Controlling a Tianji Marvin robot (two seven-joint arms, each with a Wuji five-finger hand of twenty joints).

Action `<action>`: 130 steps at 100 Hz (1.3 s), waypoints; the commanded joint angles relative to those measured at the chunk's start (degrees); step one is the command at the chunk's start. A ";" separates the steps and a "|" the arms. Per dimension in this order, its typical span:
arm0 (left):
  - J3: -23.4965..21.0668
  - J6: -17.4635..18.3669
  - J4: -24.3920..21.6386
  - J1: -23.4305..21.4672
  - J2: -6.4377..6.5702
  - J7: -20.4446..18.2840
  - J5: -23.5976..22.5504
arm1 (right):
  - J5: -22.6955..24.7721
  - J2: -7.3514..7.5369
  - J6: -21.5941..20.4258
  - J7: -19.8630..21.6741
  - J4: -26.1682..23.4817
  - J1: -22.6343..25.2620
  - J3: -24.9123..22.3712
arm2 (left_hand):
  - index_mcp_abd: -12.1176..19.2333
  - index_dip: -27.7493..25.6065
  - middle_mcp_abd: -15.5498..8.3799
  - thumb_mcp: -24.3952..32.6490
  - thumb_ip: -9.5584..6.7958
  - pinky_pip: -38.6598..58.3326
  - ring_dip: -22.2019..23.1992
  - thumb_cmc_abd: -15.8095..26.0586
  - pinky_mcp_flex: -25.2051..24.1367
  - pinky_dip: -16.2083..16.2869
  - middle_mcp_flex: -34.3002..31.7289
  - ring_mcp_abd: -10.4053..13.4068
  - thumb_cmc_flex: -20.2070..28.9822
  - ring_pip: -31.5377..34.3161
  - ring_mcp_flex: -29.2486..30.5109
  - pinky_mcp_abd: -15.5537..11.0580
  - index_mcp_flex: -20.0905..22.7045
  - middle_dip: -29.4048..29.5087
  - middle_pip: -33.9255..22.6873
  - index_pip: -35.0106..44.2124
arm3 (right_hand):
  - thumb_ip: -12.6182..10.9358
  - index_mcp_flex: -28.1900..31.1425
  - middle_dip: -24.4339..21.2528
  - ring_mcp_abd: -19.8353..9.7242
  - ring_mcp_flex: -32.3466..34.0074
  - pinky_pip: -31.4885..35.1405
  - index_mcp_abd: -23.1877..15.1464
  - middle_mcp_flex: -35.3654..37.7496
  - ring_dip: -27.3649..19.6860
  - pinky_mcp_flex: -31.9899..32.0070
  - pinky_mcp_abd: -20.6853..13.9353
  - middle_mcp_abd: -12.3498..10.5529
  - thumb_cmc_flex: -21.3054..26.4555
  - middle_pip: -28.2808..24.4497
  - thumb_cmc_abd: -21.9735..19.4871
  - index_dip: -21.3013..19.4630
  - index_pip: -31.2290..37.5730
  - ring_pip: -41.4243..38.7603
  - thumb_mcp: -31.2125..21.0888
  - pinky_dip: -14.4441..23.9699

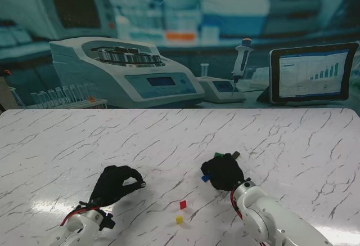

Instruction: Arrange dominoes in a row

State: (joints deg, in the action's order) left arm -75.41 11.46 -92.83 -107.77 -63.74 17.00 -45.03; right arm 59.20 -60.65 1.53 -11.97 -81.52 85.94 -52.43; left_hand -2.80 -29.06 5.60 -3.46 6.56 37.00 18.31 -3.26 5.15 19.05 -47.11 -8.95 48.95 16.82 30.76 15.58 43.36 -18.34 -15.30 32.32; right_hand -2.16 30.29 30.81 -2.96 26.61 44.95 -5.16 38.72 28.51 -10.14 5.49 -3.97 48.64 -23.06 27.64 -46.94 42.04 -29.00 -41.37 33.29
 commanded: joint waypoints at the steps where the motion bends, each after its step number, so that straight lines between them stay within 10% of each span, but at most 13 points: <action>1: 0.15 1.64 0.17 -0.23 -0.28 -0.37 0.34 | 0.06 -0.22 -0.28 0.48 0.14 1.05 0.23 | 1.85 -0.61 -1.72 0.09 -1.17 0.28 0.44 -0.10 -0.13 0.38 -1.19 1.87 -0.27 0.50 0.64 0.78 0.72 -0.71 -1.04 0.44 | 4.16 1.95 3.88 -0.96 0.57 0.85 -2.18 2.88 -0.52 0.02 2.37 -0.29 1.14 -4.16 2.42 -3.39 6.45 -1.06 1.25 -0.45; 79: 0.34 1.13 -0.18 -0.42 -0.28 -0.30 0.16 | 0.85 -0.16 -0.62 0.00 -1.57 3.32 -1.86 | 1.91 -0.52 -1.71 0.13 -1.15 0.44 0.44 0.47 -0.02 0.45 -1.35 1.74 0.28 0.59 0.82 0.81 1.02 -0.67 -1.01 0.49 | 4.11 0.23 24.02 4.83 4.09 3.65 0.55 4.40 6.41 -1.77 4.20 4.76 1.64 -15.25 2.08 -17.29 12.24 -8.84 -0.38 -0.52; 130: 0.38 0.68 -0.48 -0.54 -0.25 -0.33 -0.05 | 1.52 -0.14 -1.11 -0.61 -2.92 5.03 -3.70 | 2.16 -0.63 -1.88 -0.06 -0.68 0.46 0.42 0.40 0.04 0.45 -1.48 1.97 1.68 0.60 0.89 0.65 1.04 -0.71 -1.16 0.90 | 4.21 -0.54 25.32 5.37 5.06 4.23 0.19 4.46 8.88 -2.35 4.46 5.14 1.63 -16.60 2.24 -17.85 12.20 -10.96 -0.99 -0.68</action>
State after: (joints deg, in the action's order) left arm -75.20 11.20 -93.10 -107.91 -63.74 17.17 -45.18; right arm 60.79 -60.57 0.68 -12.30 -84.26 90.40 -56.27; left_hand -2.80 -29.06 5.58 -3.46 6.56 37.00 18.31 -3.26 5.15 19.05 -47.40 -8.95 48.95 16.82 30.76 15.58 43.36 -18.34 -15.40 32.51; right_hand -0.21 30.56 56.15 1.38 30.91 47.89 -5.02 42.03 36.41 -12.23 5.49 0.67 48.55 -39.39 28.91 -64.41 54.33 -38.65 -41.44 33.23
